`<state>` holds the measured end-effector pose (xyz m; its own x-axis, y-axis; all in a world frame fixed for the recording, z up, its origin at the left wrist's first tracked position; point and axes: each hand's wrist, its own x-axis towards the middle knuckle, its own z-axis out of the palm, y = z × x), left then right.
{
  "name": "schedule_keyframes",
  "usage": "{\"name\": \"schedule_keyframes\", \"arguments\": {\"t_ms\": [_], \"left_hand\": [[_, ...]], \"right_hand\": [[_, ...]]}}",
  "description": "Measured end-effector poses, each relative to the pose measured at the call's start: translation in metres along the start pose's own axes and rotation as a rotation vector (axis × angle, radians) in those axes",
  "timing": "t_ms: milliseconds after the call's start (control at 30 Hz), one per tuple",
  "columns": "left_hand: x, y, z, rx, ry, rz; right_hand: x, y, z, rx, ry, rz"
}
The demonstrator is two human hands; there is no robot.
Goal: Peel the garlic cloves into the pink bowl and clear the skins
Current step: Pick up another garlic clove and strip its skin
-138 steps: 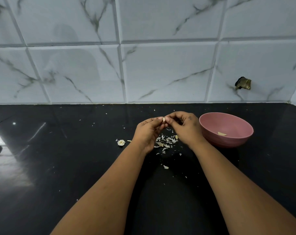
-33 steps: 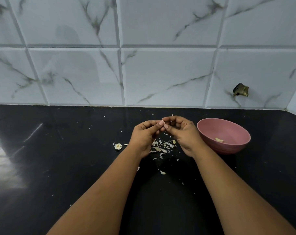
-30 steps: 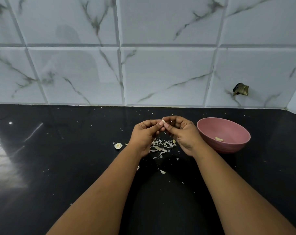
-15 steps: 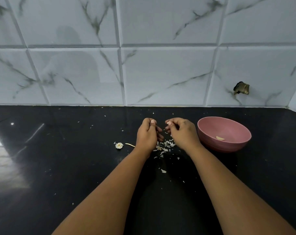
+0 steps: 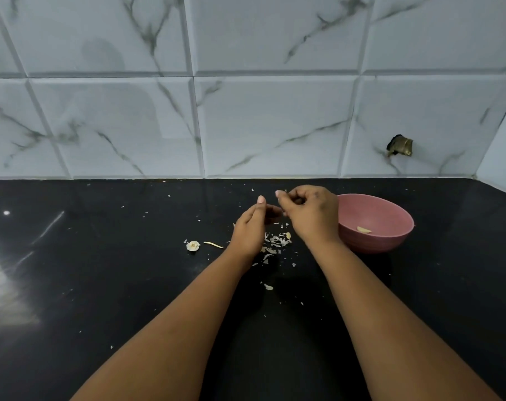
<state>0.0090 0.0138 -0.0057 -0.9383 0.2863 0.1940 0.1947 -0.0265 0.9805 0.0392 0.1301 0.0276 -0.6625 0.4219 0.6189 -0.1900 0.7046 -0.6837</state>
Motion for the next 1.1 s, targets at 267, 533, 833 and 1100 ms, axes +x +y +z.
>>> {"name": "schedule_keyframes", "arguments": {"t_ms": [267, 533, 833, 1100], "left_hand": [[0.001, -0.003, 0.001, 0.187, -0.057, 0.045], [0.003, -0.005, -0.004, 0.327, 0.003, 0.154], [0.016, 0.003, -0.039, 0.207, 0.272, 0.103], [0.021, -0.004, -0.038, 0.243, 0.349, -0.014]], "right_hand": [[0.017, 0.002, -0.039, -0.106, 0.090, -0.033], [0.037, 0.038, -0.068, -0.474, -0.090, 0.424], [0.022, 0.017, -0.046, -0.080, 0.066, -0.134], [0.001, 0.032, 0.007, -0.379, -0.457, -0.051]]}}
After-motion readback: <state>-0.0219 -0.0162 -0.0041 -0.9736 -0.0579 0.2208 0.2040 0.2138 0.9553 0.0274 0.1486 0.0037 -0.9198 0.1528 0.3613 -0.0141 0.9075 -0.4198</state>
